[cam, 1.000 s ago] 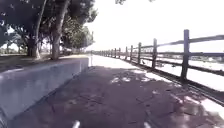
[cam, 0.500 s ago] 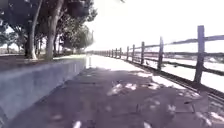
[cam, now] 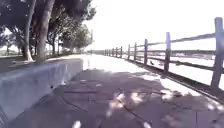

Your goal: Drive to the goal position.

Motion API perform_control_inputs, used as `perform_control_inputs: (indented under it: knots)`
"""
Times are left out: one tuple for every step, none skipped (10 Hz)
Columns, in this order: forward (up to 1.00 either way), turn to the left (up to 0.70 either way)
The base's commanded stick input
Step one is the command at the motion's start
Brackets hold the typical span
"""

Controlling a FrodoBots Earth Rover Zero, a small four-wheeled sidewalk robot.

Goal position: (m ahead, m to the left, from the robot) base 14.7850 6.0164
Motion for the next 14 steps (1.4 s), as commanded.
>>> perform_control_inputs:
  knots:
    - [1.0,-0.11]
    - [1.0,0.0]
    - [1.0,0.0]
    - [1.0,0.0]
    - [1.0,0.0]
    - [1.0,0.0]
    - [1.0,0.0]
    - [1.0,0.0]
    - [1.0,0.0]
    - [1.0,0.0]
    - [1.0,0.0]
    - [1.0,0.0]
    - [1.0,0.0]
    - [1.0,0.0]
